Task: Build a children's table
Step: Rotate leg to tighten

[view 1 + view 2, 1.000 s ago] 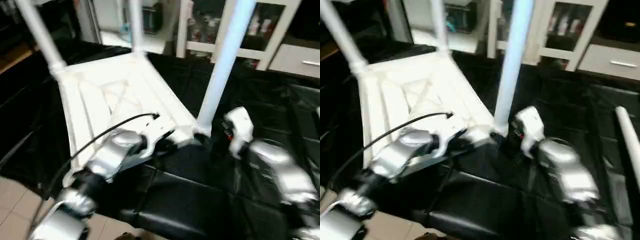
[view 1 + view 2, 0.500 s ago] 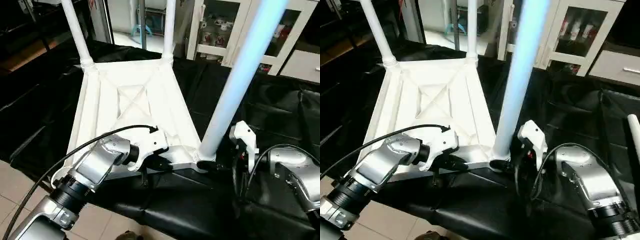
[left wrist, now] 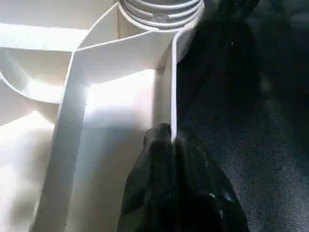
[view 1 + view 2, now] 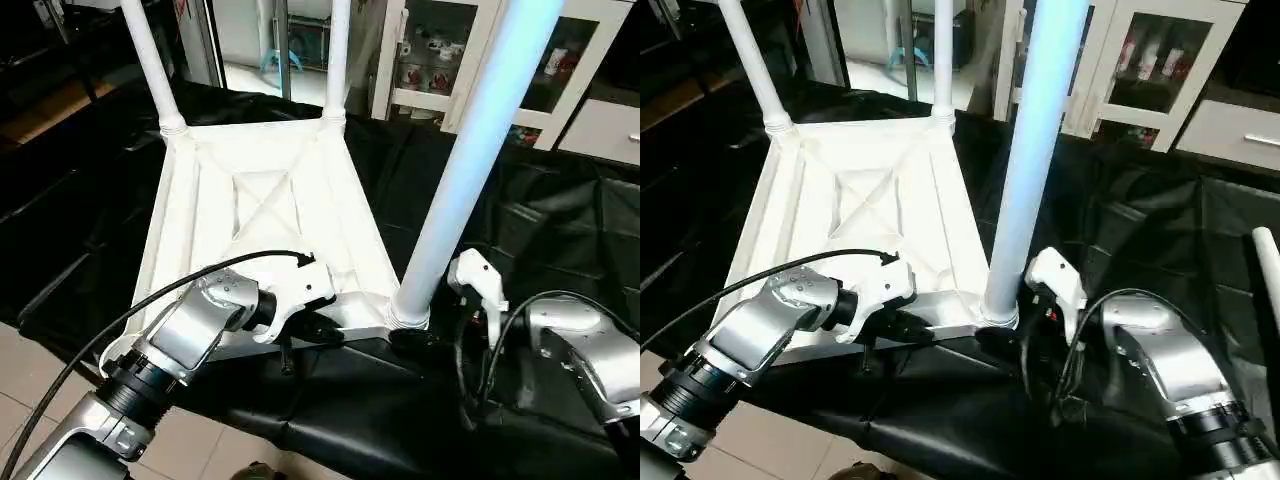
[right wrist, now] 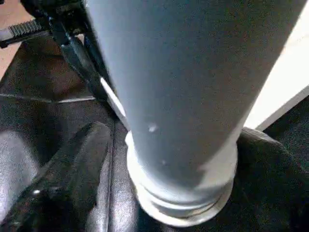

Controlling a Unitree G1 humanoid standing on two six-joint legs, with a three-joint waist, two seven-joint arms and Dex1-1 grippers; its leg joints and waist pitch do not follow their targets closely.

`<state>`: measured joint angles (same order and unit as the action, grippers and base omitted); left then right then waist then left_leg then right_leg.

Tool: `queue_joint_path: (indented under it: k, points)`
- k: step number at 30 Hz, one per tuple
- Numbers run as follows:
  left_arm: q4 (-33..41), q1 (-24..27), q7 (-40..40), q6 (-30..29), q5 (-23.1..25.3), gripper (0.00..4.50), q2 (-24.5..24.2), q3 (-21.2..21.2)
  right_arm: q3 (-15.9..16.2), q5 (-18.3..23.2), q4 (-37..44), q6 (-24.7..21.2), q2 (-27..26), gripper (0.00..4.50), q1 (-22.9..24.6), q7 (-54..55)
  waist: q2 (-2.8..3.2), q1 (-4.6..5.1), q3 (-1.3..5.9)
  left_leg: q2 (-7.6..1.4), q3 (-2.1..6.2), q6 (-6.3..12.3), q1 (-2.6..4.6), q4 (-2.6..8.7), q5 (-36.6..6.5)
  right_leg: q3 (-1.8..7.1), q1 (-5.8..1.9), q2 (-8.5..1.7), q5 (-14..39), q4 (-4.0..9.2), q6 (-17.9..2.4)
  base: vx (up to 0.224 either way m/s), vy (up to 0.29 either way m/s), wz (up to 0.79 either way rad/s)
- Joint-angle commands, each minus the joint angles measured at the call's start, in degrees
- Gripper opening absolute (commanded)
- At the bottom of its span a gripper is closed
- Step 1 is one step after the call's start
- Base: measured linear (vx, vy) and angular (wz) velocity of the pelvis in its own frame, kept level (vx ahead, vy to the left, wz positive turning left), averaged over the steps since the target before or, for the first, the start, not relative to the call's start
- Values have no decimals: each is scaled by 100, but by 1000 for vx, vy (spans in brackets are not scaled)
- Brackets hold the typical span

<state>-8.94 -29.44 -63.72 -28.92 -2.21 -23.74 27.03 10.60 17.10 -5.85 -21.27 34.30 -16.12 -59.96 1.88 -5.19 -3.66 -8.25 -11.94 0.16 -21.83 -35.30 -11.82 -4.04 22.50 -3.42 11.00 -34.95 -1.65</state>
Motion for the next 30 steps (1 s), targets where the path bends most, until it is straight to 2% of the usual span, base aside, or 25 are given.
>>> queue_joint_path:
  k: [1, 2, 5, 7, 12, 24, 27, 29, 30]
  points:
    - [77, 98, -227, -100, -24, 0, -12, 234, -6, -91, -75, 108, -25, 375, -84, 16, -49, 9, 418, -593, 312, 298, 141, 414, -699, 372, -262, -662, 776, 393, -1365, 0, 0, 0]
    - [75, 100, -226, -100, -23, 0, -14, 233, -10, -107, -96, 119, -39, 353, -94, 16, -39, 9, 420, -591, 316, 315, 136, 413, -658, 370, -264, -656, 735, 384, -1371, 0, 0, 0]
    - [79, 102, -223, -109, -27, 0, -18, 230, -3, -119, -105, 120, -60, 343, -94, 2, -39, 9, 423, -590, 315, 332, 134, 405, -616, 369, -267, -657, 680, 378, -1390, 0, 0, 0]
    - [72, 101, -220, -107, -25, 0, -14, 231, 3, -120, -109, 125, -63, 313, -89, -6, -54, 11, 422, -591, 312, 357, 131, 406, -600, 368, -270, -655, 647, 375, -1393, 0, 0, 0]
    - [36, 86, -212, -93, -23, 0, -12, 230, 34, -154, -161, 183, -73, 279, -99, -28, -45, 8, 426, -592, 315, 369, 133, 398, -590, 366, -269, -656, 681, 371, -1387, 0, 0, 0]
    - [-58, 65, -111, -58, -36, 0, 59, 162, -18, -188, -192, 204, -200, 274, -89, 74, -41, 19, 429, -584, 312, 375, 131, 388, -577, 364, -269, -651, 645, 365, -1399, 0, 0, 0]
    - [-375, -46, 341, -29, -56, 0, 391, -85, -209, -404, -540, 278, -605, 273, -152, 928, -28, 50, 388, -574, 300, 290, 133, 402, -794, 369, -232, -645, 993, 424, -1384, 0, 0, 0]
    - [-826, -249, 927, -9, -35, 0, 786, -347, -417, -533, -933, 240, -1020, 273, -241, 1779, -28, 118, 325, -555, 342, -12, 194, 451, -1488, 336, -226, -653, 2007, 531, -1218, 0, 0, 0]
    - [-918, -293, 1031, -11, -29, 0, 856, -391, -442, -558, -993, 251, -1085, 272, -255, 1911, -34, 150, 312, -544, 347, -91, 222, 453, -1679, 328, -207, -649, 2283, 571, -1149, 0, 0, 0]
